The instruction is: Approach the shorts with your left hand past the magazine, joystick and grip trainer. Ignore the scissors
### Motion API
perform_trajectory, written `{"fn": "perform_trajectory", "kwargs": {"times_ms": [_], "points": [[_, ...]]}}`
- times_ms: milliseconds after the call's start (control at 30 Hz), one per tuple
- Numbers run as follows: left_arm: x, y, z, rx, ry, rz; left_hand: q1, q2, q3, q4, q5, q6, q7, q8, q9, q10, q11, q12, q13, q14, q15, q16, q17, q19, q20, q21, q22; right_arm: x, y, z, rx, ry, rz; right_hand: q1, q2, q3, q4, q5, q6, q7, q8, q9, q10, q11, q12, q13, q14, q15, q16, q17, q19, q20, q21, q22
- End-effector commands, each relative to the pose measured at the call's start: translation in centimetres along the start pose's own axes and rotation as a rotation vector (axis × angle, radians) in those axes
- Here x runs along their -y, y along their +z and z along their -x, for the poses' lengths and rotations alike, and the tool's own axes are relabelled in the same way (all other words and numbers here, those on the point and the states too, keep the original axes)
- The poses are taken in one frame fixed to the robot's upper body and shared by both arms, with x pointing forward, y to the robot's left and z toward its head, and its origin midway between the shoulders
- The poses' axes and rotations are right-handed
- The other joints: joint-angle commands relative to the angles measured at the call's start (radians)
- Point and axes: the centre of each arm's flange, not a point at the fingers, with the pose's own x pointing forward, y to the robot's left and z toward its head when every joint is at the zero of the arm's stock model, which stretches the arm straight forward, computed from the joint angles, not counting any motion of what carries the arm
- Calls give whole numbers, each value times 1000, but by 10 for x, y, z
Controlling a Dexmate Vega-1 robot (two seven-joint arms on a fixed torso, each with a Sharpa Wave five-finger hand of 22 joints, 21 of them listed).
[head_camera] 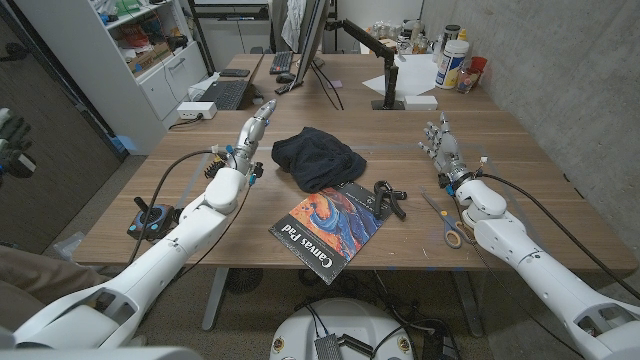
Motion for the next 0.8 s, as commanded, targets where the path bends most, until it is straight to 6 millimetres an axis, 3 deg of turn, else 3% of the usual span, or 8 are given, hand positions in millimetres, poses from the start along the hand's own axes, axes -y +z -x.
{"fn": "perform_trajectory", "kwargs": {"times_ms": [33, 800], "points": [[-2, 13, -6, 51, 34, -181, 11, 5, 4, -7, -1, 26, 3, 5, 3, 19, -9, 15, 3, 6, -4, 4, 4, -7, 1, 3, 3, -3, -1, 0, 5, 2, -2, 7, 3, -1, -1, 6, 3, 1, 4, 2, -3, -1, 3, 5, -9, -2, 3, 4, -4, 4, 4, 4], [-2, 29, -14, 147, 5, -415, 11, 1, 2, -14, -2, 48, 0, 4, 3, 54, -15, 24, 3, 6, -16, 3, 3, -13, 1, 1, 3, 0, 7, 2, 17, 9, 26, 9, 5, -2, -3, 5, 3, -1, 3, 2, -5, -2, 3, 5, -10, -3, 3, 4, -5, 5, 4, 4]]}}
